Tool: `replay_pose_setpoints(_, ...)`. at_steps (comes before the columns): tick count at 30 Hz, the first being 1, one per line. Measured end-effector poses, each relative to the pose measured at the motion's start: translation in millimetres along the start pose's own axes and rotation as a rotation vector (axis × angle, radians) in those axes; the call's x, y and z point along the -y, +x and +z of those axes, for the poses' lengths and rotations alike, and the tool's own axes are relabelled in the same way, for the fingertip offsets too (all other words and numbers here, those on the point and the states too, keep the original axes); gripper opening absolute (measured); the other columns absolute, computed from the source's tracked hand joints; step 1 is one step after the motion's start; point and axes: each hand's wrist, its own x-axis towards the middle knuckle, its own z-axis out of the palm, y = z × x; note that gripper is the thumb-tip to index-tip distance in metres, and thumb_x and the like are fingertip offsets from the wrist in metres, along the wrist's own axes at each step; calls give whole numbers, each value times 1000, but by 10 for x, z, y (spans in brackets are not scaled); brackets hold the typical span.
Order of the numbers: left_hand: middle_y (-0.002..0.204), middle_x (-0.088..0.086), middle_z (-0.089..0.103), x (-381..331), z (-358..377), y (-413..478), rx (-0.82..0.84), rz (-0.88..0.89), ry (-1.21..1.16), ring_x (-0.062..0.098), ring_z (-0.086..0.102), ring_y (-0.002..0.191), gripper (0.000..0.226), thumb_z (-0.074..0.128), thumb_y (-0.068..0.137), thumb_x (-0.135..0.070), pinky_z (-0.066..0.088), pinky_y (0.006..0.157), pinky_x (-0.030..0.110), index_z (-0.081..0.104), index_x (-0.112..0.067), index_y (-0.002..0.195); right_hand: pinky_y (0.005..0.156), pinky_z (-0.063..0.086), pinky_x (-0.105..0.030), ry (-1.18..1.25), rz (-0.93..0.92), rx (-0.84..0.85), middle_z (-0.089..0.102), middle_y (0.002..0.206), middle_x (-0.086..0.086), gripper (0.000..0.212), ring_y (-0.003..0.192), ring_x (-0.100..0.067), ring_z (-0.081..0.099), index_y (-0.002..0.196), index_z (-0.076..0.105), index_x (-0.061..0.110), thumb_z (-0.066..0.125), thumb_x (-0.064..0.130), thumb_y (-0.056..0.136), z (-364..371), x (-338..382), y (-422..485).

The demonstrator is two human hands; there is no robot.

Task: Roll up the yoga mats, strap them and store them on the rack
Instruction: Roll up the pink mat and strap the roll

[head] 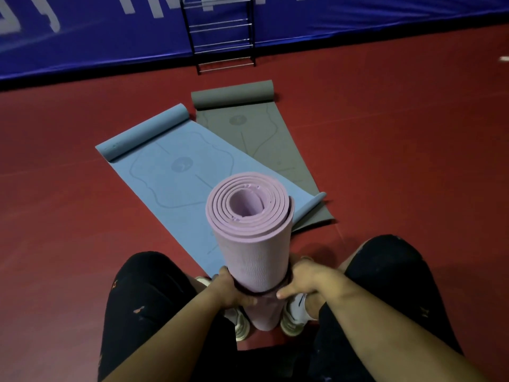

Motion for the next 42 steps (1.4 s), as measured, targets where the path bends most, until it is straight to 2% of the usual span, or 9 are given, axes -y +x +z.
replay_pose_setpoints(4, 131, -5, 29, -90, -58, -50, -202, 259, -159, 13, 30, 130, 143, 84, 25, -61, 36, 108, 33, 19, -21, 147, 91, 43, -20, 263, -98, -134, 55, 125, 14, 106, 110, -10, 55, 146, 35, 30, 92, 41, 57, -64, -33, 65)
replay_pose_setpoints(9, 138, -15, 33, -187, -87, -139, -260, 530, -324, -18, 34, 126, 127, 92, 42, -52, 35, 94, 2, 23, -20, 143, 92, 40, -15, 452, -234, -168, 48, 132, 12, 111, 121, -8, 49, 147, 28, 30, 94, 21, 58, -62, 13, 56)
replay_pose_setpoints(16, 135, -19, 45, -304, -173, -258, -298, 525, -363, -16, 43, 121, 115, 91, 42, -57, 40, 86, 3, 30, -33, 136, 91, 50, -21, 555, -294, -279, 61, 114, 16, 87, 113, -9, 59, 120, 45, 36, 96, 20, 52, -92, 16, 59)
replay_pose_setpoints(20, 128, -25, 50, -597, -405, -455, -385, 573, -404, -17, 48, 114, 106, 89, 41, -55, 45, 81, 7, 36, -35, 131, 95, 53, -37, 618, -392, -473, 66, 119, 7, 100, 114, -10, 61, 126, 53, 25, 95, 45, 38, -330, 155, -59)
replay_pose_setpoints(23, 131, -17, 54, -962, -631, -555, -452, 665, -399, -5, 53, 118, 104, 89, 45, -51, 50, 92, 26, 38, -33, 134, 95, 52, -40, 612, -473, -619, 64, 121, 4, 98, 116, -14, 60, 122, 54, 31, 91, 58, 35, -678, 286, -220)
replay_pose_setpoints(29, 135, -10, 55, -1717, -846, -710, -495, 841, -421, 3, 54, 122, 102, 89, 52, -45, 52, 98, 37, 39, -24, 139, 91, 49, -28, 500, -561, -760, 58, 121, 4, 91, 115, -11, 55, 124, 47, 24, 96, 26, 48, -1547, 404, -709)
replay_pose_setpoints(32, 137, -6, 55, -2121, -830, -714, -496, 914, -437, 7, 54, 124, 107, 89, 52, -47, 51, 100, 39, 38, -19, 142, 86, 45, -13, 468, -608, -797, 56, 120, 4, 103, 114, -6, 52, 131, 43, 18, 89, 39, 42, -1914, 297, -927)
replay_pose_setpoints(35, 137, -2, 55, -2464, -635, -705, -478, 968, -454, 8, 55, 124, 104, 90, 55, -45, 51, 100, 39, 39, -15, 141, 92, 46, -20, 377, -575, -858, 58, 128, -1, 114, 116, -9, 53, 136, 44, 15, 91, 57, 41, -2132, 19, -1134)
replay_pose_setpoints(42, 133, -1, 59, -2774, 530, -403, -279, 858, -568, 7, 58, 119, 104, 90, 51, -42, 53, 97, 32, 41, -12, 138, 92, 45, -15, 216, -363, -742, 57, 127, 8, 98, 114, -1, 53, 132, 48, 22, 78, 54, 44, -2068, -1086, -1397)
